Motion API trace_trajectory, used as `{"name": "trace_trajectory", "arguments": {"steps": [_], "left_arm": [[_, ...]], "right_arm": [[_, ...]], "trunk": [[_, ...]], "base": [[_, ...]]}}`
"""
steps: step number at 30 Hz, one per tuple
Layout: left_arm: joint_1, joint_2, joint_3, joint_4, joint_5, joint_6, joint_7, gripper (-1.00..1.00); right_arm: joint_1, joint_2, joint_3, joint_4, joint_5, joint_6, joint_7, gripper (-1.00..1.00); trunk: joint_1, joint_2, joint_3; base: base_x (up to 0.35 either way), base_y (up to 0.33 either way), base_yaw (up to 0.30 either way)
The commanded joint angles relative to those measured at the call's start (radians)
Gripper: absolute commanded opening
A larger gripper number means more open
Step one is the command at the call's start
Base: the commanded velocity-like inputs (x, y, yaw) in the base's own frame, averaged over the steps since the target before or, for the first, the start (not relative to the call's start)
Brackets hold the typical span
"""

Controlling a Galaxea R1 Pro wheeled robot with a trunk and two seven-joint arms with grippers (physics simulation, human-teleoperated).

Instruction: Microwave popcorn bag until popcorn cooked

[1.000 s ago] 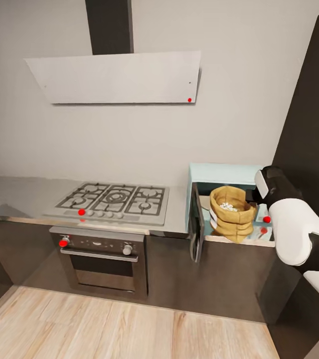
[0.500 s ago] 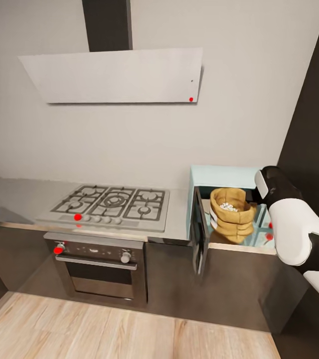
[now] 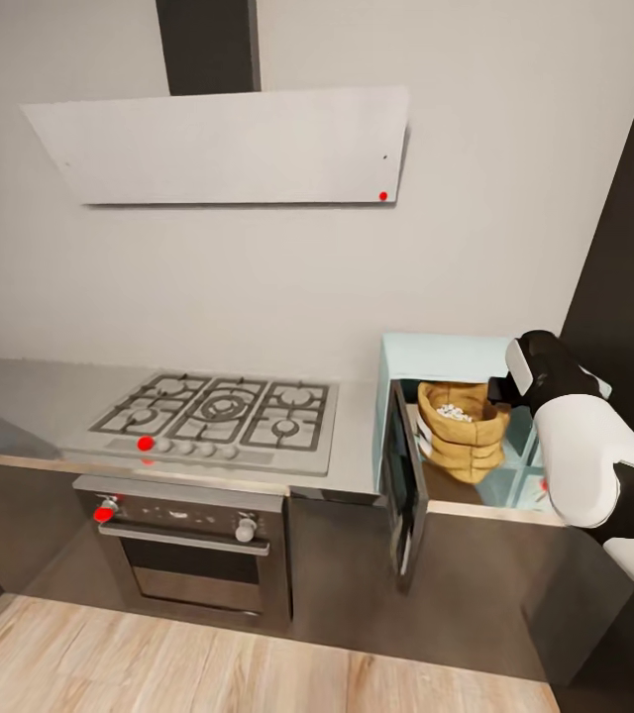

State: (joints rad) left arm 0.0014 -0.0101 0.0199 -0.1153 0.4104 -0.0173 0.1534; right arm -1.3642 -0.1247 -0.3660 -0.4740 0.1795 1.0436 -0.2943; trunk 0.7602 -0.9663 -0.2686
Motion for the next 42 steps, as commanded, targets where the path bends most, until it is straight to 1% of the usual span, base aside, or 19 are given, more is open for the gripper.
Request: {"name": "trace_trajectory", "arguments": {"steps": [1, 16, 42], "left_arm": [[0.0, -0.001, 0.002, -0.001, 0.002, -0.001, 0.003, 1.0], [0.0, 0.001, 0.002, -0.002, 0.006, -0.002, 0.003, 1.0], [0.0, 0.001, 0.004, -0.004, 0.01, -0.002, 0.003, 1.0]], "right_arm": [[-0.001, 0.001, -0.006, 0.0, 0.009, 0.004, 0.004, -1.0], [-0.001, -0.001, -0.007, 0.005, 0.008, 0.004, 0.004, -1.0], [-0.001, -0.001, -0.007, 0.005, 0.005, 0.004, 0.004, -1.0]], "trunk": [[0.0, -0.001, -0.001], [0.0, -0.001, -0.001], [0.0, -0.001, -0.001]], "base": [[0.157, 0.0, 0.0], [0.15, 0.0, 0.0], [0.029, 0.0, 0.0]]}}
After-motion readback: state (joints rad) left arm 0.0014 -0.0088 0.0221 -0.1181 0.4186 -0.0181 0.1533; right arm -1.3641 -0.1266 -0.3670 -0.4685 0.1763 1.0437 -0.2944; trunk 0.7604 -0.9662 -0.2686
